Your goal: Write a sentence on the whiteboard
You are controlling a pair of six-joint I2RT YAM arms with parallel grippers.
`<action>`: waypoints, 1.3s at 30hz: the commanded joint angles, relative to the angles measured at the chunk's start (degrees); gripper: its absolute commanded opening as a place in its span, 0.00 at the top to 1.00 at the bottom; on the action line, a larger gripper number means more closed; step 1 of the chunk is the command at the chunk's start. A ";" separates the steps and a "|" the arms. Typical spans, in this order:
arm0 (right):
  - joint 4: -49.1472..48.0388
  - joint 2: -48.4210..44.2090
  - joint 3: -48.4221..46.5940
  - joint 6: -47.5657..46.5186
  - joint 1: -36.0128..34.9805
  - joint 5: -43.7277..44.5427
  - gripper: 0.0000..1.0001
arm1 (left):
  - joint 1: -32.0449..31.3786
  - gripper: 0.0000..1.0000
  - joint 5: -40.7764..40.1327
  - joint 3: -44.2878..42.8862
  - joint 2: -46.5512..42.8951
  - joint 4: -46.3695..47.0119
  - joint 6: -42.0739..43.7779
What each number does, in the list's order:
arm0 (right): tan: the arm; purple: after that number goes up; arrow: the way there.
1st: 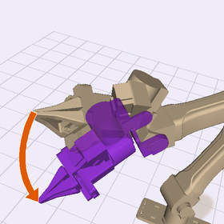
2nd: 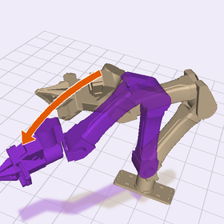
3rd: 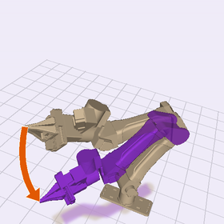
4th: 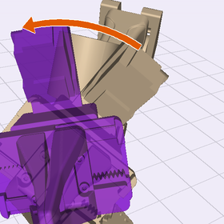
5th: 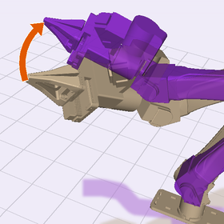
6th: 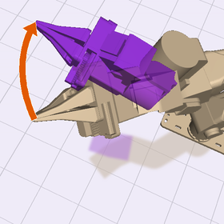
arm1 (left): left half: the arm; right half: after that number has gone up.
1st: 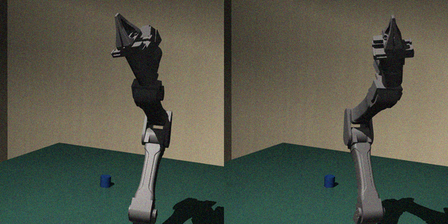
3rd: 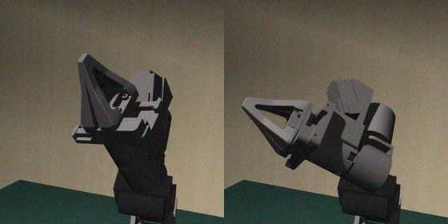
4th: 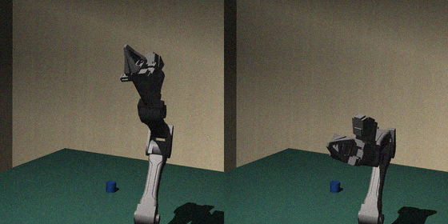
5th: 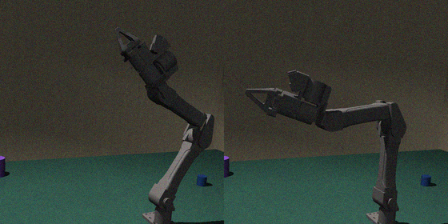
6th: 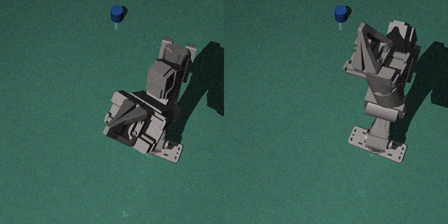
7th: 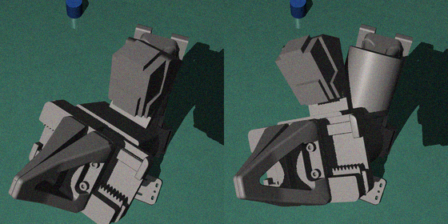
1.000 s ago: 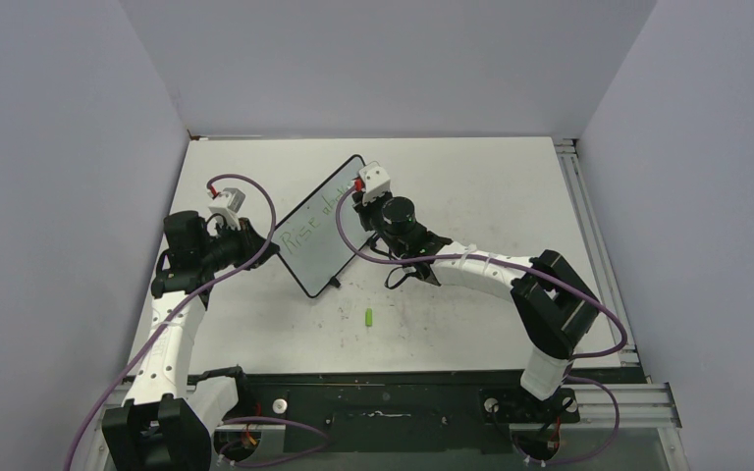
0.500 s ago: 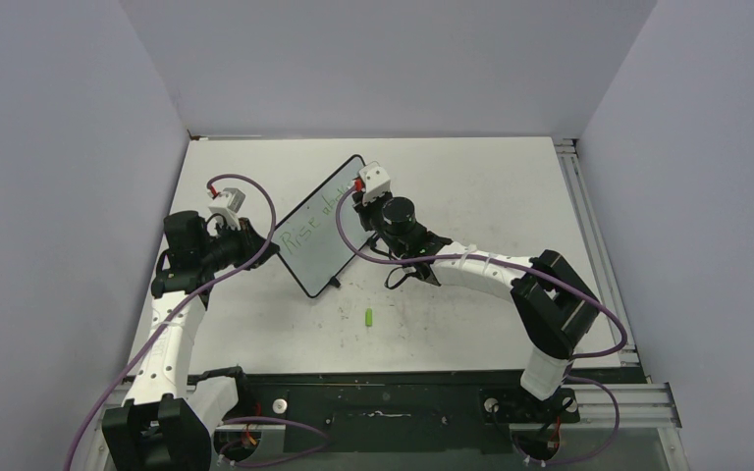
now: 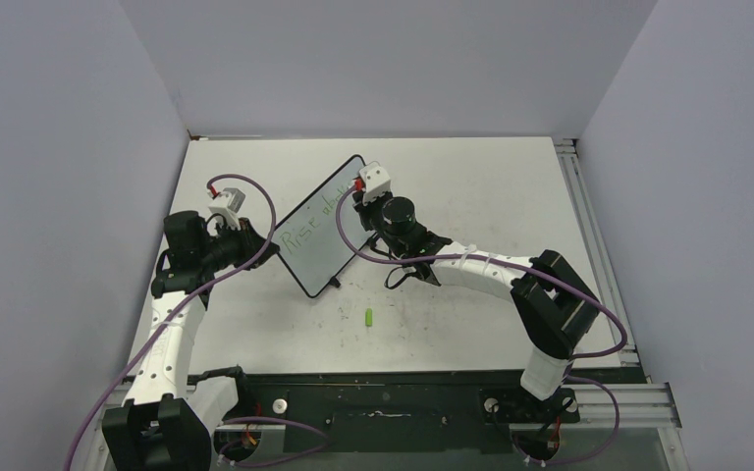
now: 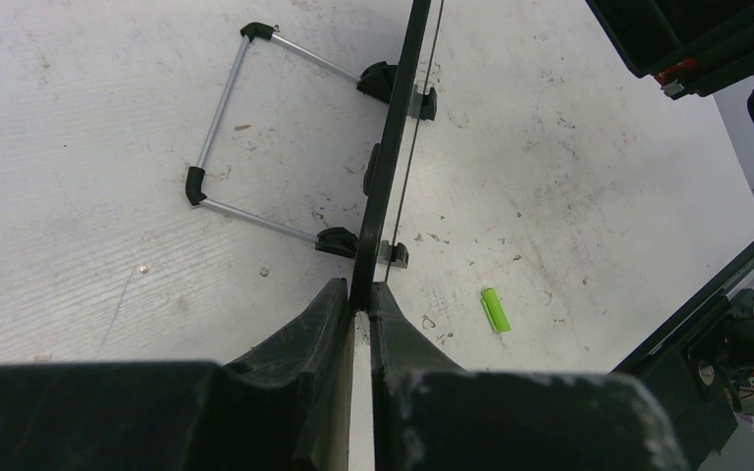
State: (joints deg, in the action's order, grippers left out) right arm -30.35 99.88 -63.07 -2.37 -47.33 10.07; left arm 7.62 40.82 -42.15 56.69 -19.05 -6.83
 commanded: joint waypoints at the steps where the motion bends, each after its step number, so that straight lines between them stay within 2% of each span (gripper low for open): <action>1: -3.40 -1.34 -2.46 -0.06 0.08 0.69 0.95 | 0.16 1.00 1.03 -2.57 -1.41 1.91 -0.11; 39: -3.25 -2.93 -0.09 -0.74 -0.88 -2.41 0.95 | 0.18 1.00 1.07 -2.59 -1.55 1.91 -0.20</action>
State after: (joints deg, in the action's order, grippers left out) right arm -30.37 99.85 -63.61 -2.63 -47.35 9.47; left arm 7.62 40.82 -42.15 56.66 -19.05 -6.83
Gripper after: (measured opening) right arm 0.159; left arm 0.067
